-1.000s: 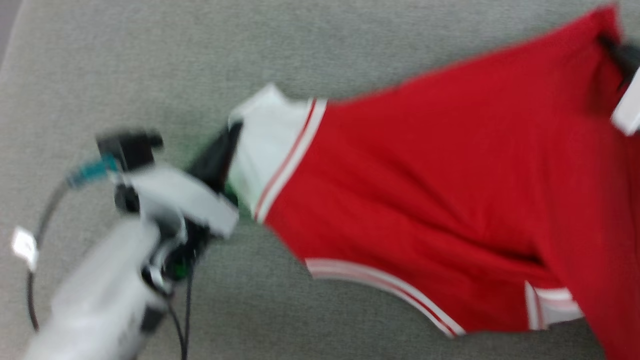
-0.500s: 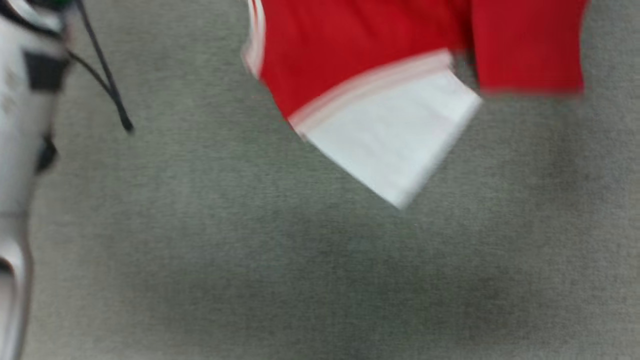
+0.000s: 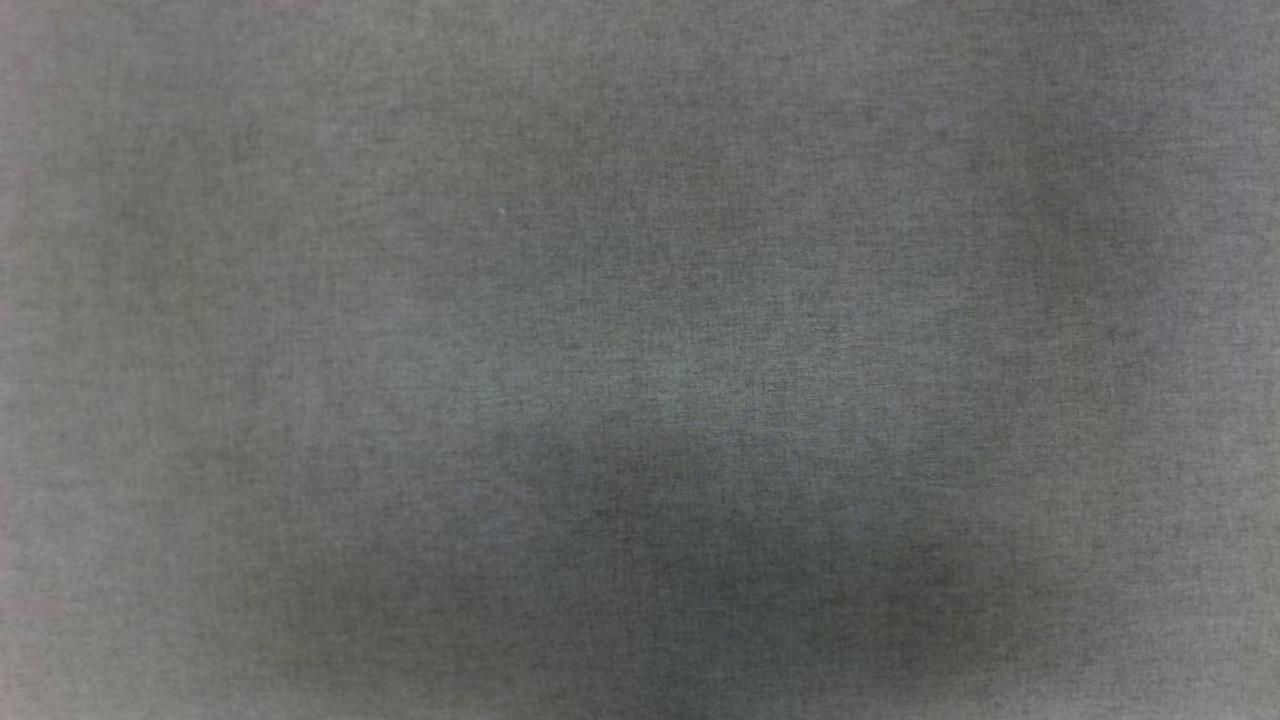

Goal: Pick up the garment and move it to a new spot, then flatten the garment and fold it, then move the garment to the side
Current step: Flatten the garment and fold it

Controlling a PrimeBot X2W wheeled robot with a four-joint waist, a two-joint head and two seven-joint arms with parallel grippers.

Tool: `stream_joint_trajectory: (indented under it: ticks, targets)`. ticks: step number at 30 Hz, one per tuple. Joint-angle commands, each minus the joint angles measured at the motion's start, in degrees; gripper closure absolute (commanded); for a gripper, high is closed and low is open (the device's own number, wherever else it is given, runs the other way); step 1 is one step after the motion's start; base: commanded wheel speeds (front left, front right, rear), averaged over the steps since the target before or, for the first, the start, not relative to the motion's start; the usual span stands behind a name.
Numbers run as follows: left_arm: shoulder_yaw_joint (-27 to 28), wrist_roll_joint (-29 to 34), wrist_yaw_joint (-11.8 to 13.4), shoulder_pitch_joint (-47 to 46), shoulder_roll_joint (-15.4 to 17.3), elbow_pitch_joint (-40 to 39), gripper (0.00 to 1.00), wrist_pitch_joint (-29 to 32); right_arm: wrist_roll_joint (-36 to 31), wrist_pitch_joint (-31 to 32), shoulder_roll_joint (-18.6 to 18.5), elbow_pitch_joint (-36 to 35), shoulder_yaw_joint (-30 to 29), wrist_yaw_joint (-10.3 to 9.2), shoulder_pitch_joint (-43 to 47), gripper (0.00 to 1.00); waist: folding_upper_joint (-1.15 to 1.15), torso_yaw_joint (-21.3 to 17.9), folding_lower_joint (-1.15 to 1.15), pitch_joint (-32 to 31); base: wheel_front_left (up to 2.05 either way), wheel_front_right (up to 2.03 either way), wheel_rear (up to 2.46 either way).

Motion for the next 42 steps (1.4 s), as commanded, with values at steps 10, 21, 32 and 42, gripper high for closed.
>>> stream_joint_trajectory:
  ticks: [10, 21, 32, 42]
  targets:
    - [-0.4, -5.4, -4.2, 15.6, -3.2, 1.1, 1.00, 1.2, 5.4, 2.3, -3.4, 2.3, 10.5, -0.32, 11.8, 1.00, 0.00, 1.4, 0.00, -1.3, 0.00, 0.00, 0.00]
    - [-1.1, -13.2, -4.6, 42.8, -4.8, -14.8, 1.00, 1.2, 17.9, 8.2, -9.7, -11.8, 20.8, -0.28, 33.8, 1.00, 0.00, 2.6, 0.00, -6.3, 0.00, 0.00, 0.00]
    - [-0.3, -13.6, 0.6, 73.8, -4.5, -34.8, 1.00, -0.2, 22.6, 14.5, -13.9, -29.1, 18.9, -0.28, 63.7, 1.00, 0.00, 2.2, 0.00, -13.8, 0.00, 0.00, 0.00]
    - [0.2, -13.6, 6.6, 94.5, -3.8, -53.1, 1.00, 0.1, 21.1, 20.8, -11.3, -43.4, 9.0, -0.28, 82.5, 1.00, 0.00, 2.7, 0.00, -17.3, 0.00, 0.00, 0.00]
